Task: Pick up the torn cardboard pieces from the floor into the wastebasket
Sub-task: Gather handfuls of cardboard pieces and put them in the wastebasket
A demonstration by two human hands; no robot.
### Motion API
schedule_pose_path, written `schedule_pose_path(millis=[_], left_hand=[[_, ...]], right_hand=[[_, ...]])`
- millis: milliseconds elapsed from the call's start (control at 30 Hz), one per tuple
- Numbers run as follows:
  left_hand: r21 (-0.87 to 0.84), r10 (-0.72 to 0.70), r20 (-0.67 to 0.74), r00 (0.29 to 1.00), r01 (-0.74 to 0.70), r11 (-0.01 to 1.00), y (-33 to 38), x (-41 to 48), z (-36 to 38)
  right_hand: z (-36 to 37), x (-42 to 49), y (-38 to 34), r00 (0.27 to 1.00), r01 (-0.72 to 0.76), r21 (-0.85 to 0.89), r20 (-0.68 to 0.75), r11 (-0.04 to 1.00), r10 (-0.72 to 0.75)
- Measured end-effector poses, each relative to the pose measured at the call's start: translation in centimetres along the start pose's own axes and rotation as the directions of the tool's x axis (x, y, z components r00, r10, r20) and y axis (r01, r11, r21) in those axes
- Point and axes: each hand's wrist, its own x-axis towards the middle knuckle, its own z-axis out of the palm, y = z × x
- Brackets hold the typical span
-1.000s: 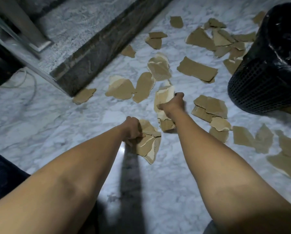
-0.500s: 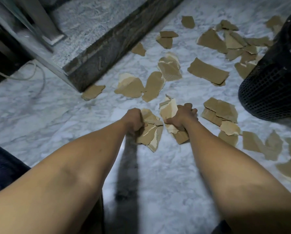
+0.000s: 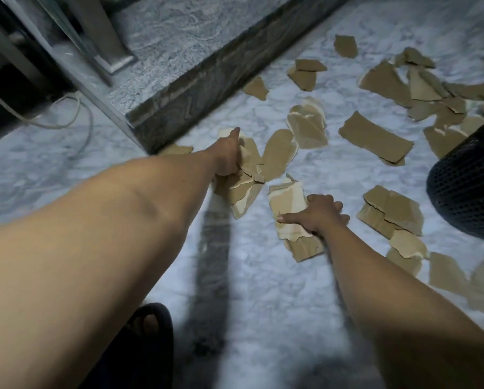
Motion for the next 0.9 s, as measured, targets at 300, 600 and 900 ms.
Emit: schedule_pose_path(millis=[300,600,900], left_hand=[[0.334,-0.012,0.204,0.979,-0.058,0.941,1.3,6.5,-3.3],[0.337,-0.179,0.127,0.976,0.128,0.933,1.3,5.6,-2.1],[-0.007,-0.338,-0.006,0.941,0.338,0.941,-0.4,-1.2,2.8]], right_hand=[[0.4,1.9,0.9,1.0,-0.009,0.156,0.013,0.988,0.007],[0.2,2.2,1.0,1.0,-0.009,0.194,0.022,0.981,0.005],[0.6,0.3,0.1,0.998,-0.011,0.07,-0.059,0.998,0.015]])
